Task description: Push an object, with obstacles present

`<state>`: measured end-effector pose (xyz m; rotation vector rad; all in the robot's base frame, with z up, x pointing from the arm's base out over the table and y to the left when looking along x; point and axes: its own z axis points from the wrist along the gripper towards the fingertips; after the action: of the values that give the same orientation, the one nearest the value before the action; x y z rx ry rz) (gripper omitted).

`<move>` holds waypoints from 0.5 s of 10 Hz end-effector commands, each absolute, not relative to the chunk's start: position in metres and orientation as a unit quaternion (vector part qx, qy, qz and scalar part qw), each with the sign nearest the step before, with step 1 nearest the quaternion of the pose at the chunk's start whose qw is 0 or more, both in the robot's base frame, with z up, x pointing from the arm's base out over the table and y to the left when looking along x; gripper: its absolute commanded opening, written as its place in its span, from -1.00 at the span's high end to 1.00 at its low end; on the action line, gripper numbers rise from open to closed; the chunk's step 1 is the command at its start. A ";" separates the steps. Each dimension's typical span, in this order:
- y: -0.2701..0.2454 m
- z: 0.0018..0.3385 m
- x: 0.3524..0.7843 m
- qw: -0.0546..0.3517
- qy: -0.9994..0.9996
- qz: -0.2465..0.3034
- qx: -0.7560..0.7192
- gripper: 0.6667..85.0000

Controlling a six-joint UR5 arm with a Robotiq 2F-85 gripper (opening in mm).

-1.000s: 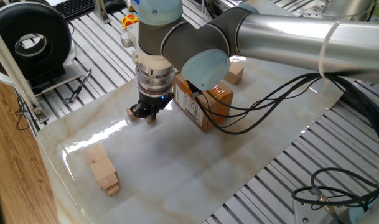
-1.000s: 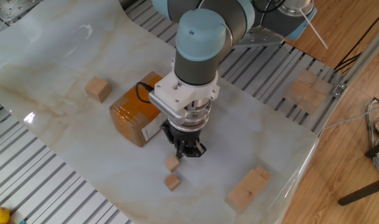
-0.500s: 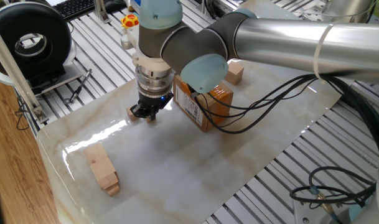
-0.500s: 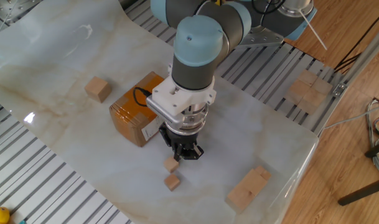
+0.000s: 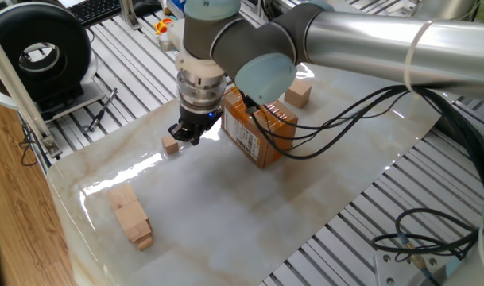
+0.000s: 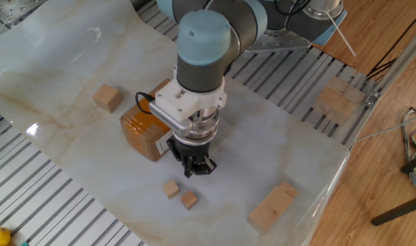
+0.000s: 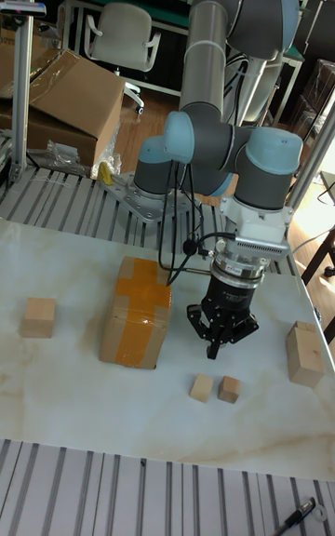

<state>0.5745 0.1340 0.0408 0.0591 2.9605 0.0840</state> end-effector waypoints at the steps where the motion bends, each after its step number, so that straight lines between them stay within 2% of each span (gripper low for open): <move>1: 0.133 0.046 0.571 0.084 0.996 0.033 0.020 0.76; 3: 0.134 0.036 0.577 0.086 0.996 0.026 0.019 0.75; 5: 0.136 0.043 0.573 0.086 0.996 0.024 0.021 0.75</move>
<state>0.5737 0.1340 0.0396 0.0488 2.9675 0.0675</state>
